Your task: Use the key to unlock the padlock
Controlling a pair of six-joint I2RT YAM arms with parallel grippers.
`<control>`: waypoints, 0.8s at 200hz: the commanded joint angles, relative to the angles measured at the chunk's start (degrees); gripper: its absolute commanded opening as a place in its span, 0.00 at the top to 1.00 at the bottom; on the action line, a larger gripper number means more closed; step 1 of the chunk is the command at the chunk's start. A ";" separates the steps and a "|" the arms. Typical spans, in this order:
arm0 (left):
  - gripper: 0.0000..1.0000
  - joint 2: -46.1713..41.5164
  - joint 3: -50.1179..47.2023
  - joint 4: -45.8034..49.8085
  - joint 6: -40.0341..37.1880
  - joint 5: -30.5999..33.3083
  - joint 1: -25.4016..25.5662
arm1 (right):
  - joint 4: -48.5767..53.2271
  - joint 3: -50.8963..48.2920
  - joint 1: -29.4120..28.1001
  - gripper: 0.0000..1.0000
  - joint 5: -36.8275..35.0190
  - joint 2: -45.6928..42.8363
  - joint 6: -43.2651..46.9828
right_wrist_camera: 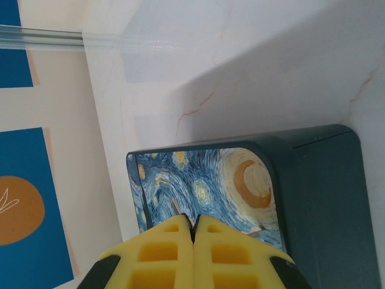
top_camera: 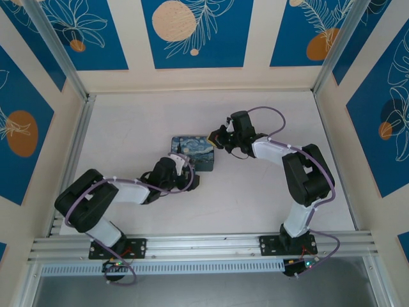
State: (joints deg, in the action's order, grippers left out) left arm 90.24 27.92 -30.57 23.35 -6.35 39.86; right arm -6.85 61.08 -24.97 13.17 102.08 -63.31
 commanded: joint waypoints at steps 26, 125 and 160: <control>0.24 4.03 2.99 -4.27 -5.06 7.04 3.14 | 0.71 -0.52 -0.82 1.00 0.99 0.98 -0.50; 0.24 10.52 5.30 -14.44 3.10 5.82 5.33 | 2.40 0.00 -1.48 1.00 -0.03 1.96 0.25; 0.23 8.77 5.06 -17.87 8.23 2.67 5.06 | 2.73 0.26 -1.40 1.00 -0.29 2.58 0.62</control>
State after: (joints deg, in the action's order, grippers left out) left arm 100.25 31.99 -43.09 26.81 -0.08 44.53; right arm -5.67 61.04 -25.93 13.08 103.42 -63.42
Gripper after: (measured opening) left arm 0.762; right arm 0.050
